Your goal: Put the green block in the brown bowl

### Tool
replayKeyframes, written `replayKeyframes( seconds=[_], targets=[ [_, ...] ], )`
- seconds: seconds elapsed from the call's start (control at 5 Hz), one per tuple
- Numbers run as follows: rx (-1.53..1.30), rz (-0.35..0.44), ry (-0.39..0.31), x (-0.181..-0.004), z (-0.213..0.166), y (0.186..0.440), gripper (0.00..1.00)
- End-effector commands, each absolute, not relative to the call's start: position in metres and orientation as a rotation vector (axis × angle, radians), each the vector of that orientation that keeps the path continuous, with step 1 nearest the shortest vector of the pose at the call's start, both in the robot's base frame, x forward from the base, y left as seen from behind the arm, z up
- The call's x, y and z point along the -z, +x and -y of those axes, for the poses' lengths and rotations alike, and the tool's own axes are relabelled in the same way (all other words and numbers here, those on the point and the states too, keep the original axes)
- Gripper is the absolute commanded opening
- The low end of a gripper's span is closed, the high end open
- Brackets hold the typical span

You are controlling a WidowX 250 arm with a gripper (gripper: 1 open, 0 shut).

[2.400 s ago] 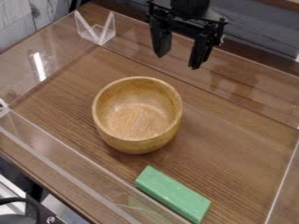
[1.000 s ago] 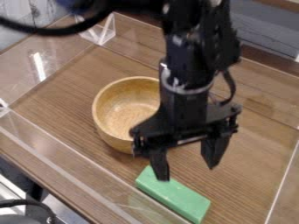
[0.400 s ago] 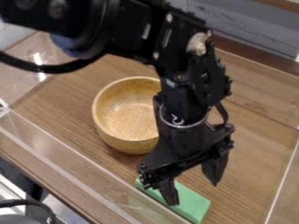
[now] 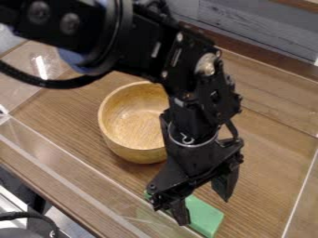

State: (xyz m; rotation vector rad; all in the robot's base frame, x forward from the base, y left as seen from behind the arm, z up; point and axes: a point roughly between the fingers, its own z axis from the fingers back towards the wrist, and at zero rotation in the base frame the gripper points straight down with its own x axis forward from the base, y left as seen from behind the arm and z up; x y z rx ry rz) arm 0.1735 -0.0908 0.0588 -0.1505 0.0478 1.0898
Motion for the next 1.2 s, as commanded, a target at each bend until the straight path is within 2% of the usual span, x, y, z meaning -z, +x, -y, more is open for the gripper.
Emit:
replayKeyframes(
  seconds=[0.0, 1.0],
  targets=[
    [-1.117, -0.030, -0.176, -0.060, 0.094, 0.179, 1.00],
    [-1.151, 0.001, -0.147, -0.037, 0.096, 0.180, 1.00]
  ],
)
